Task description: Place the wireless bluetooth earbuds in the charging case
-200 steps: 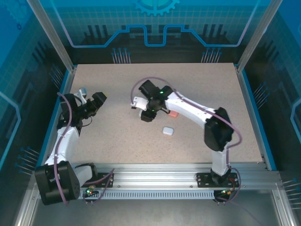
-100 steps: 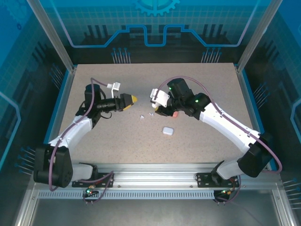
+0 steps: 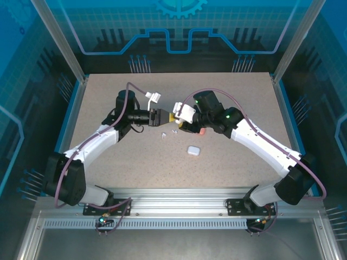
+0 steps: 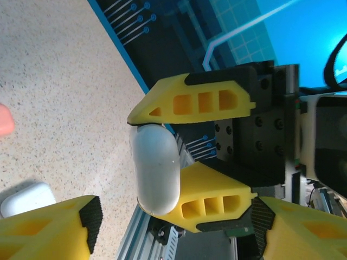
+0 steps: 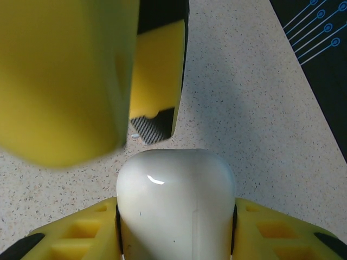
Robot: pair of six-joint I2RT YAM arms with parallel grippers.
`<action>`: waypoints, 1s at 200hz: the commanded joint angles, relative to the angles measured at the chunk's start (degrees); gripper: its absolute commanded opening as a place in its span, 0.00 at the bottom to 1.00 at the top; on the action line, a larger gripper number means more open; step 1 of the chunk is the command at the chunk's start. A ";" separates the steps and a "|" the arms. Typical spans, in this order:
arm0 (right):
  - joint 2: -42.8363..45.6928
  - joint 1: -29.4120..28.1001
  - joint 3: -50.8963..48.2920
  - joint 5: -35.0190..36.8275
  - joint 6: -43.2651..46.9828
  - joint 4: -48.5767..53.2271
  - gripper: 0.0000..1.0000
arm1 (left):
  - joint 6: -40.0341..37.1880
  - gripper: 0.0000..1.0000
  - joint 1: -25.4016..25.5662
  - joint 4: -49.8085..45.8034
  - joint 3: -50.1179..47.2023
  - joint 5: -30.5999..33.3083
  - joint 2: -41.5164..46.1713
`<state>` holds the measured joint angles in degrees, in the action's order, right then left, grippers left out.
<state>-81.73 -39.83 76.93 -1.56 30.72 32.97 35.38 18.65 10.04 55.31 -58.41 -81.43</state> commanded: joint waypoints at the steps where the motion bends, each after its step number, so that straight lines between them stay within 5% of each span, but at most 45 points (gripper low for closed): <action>1: 0.17 -0.63 2.17 -0.18 0.13 0.23 0.43 | -5.16 0.73 1.53 -6.08 2.91 0.40 -1.69; 109: -2.44 -1.87 4.50 0.84 0.39 2.72 0.43 | -8.22 0.54 3.49 -9.97 5.55 2.06 -4.08; 200: -2.38 -1.95 3.52 0.58 0.67 2.54 0.43 | -6.58 0.55 3.34 -7.84 5.24 6.25 -3.69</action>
<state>-83.81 -40.58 79.50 0.91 31.14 35.59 28.36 21.61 0.51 59.11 -55.57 -84.55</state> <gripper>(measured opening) 0.432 0.550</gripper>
